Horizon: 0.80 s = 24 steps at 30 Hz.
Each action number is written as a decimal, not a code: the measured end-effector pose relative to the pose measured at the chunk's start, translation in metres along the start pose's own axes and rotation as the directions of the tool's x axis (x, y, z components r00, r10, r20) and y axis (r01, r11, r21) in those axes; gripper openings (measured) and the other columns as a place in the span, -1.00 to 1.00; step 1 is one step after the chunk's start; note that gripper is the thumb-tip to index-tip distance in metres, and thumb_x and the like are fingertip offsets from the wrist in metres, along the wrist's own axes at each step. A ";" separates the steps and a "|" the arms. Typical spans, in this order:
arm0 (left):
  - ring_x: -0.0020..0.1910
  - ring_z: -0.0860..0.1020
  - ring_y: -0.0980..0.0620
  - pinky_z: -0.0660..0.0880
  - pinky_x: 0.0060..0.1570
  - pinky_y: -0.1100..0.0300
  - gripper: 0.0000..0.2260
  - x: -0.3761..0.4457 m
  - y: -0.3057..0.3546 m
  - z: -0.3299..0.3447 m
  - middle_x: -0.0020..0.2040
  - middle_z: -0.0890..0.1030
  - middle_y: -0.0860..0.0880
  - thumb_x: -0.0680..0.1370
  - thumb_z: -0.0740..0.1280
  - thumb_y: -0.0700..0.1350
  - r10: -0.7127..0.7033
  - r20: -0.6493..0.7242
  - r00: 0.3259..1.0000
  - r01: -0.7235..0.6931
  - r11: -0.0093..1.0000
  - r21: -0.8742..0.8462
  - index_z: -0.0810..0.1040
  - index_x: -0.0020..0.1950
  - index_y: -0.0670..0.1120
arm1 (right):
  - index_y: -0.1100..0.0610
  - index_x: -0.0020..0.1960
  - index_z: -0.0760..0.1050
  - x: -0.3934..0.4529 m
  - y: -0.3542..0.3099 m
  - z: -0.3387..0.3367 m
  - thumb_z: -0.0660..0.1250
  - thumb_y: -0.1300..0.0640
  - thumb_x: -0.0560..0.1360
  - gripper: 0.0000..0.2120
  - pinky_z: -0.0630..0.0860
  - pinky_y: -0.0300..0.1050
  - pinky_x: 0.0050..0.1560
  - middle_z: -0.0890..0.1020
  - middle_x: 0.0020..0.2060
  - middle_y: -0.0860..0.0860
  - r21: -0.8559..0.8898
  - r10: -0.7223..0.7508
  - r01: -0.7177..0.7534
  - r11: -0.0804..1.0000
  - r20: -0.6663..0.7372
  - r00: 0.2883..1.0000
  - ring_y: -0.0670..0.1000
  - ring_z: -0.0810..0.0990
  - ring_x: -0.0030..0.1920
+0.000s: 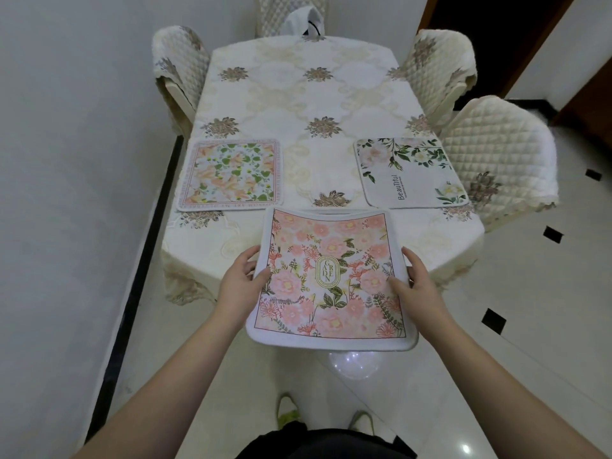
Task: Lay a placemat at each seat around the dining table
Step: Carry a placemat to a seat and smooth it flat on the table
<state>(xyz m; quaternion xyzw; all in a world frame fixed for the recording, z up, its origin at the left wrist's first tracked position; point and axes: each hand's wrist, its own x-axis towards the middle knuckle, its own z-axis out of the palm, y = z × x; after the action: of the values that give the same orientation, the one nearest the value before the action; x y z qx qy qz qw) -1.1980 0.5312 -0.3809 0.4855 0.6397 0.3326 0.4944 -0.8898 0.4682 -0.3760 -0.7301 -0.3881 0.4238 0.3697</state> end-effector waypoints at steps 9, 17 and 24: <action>-0.06 0.71 -0.02 0.65 -0.06 -0.14 -0.59 -0.036 0.042 0.044 0.12 0.69 -0.01 0.59 0.37 -0.17 0.044 -0.023 0.999 -0.044 0.999 -0.016 0.46 0.41 0.07 | -0.24 0.51 0.15 -0.009 0.011 -0.088 0.31 0.16 0.59 -0.38 0.62 0.14 0.05 0.61 0.17 -0.05 0.112 -0.020 0.012 0.994 0.070 0.997 -0.01 0.67 0.06; -0.06 0.72 -0.09 0.64 -0.07 -0.18 -0.62 -0.075 0.053 0.047 0.04 0.72 0.01 0.60 0.34 -0.25 -0.035 -0.127 0.991 0.010 0.981 -0.193 0.49 0.37 0.06 | -0.21 0.49 0.21 -0.005 0.005 -0.102 0.32 0.21 0.58 -0.40 0.63 0.16 0.04 0.64 0.09 -0.06 0.189 -0.099 0.073 0.979 0.135 0.986 -0.02 0.68 0.02; -0.01 0.71 -0.08 0.63 -0.03 -0.19 -0.58 -0.119 0.025 0.014 0.07 0.71 0.03 0.57 0.37 -0.27 -0.129 -0.275 0.953 0.045 0.955 -0.294 0.48 0.38 0.06 | -0.25 0.47 0.22 -0.012 -0.012 -0.067 0.30 0.21 0.59 -0.42 0.65 0.14 -0.03 0.62 0.12 -0.05 0.168 -0.151 0.103 0.980 0.302 0.941 -0.05 0.69 -0.02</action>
<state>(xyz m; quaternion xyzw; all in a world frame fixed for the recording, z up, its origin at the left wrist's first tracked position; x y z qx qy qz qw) -1.1722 0.4254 -0.3254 0.3261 0.6719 0.4665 0.4739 -0.8359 0.4481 -0.3368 -0.5971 -0.4555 0.5375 0.3836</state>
